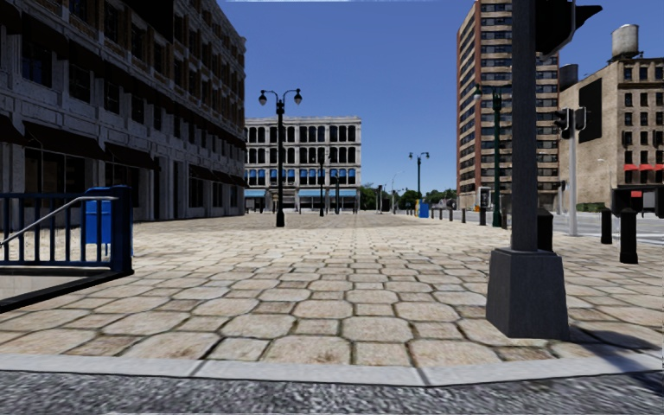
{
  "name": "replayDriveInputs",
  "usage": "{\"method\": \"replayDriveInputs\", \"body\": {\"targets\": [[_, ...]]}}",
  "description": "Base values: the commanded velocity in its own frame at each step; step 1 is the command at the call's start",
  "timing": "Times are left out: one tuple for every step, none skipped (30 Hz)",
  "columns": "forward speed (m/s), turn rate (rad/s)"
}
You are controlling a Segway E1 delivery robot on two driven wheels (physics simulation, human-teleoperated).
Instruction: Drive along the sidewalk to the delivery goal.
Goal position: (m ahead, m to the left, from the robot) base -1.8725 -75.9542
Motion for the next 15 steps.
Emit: {"method": "replayDriveInputs", "body": {"targets": [[1.77, 0.00], [1.77, 0.00], [1.77, 0.00], [1.77, 0.00], [1.77, 0.00], [1.77, 0.00], [1.77, 0.00], [1.77, 0.00], [1.77, 0.00], [1.77, 0.00], [1.77, 0.00], [1.77, 0.00], [1.78, 0.00], [1.78, 0.00], [1.78, 0.00]]}}
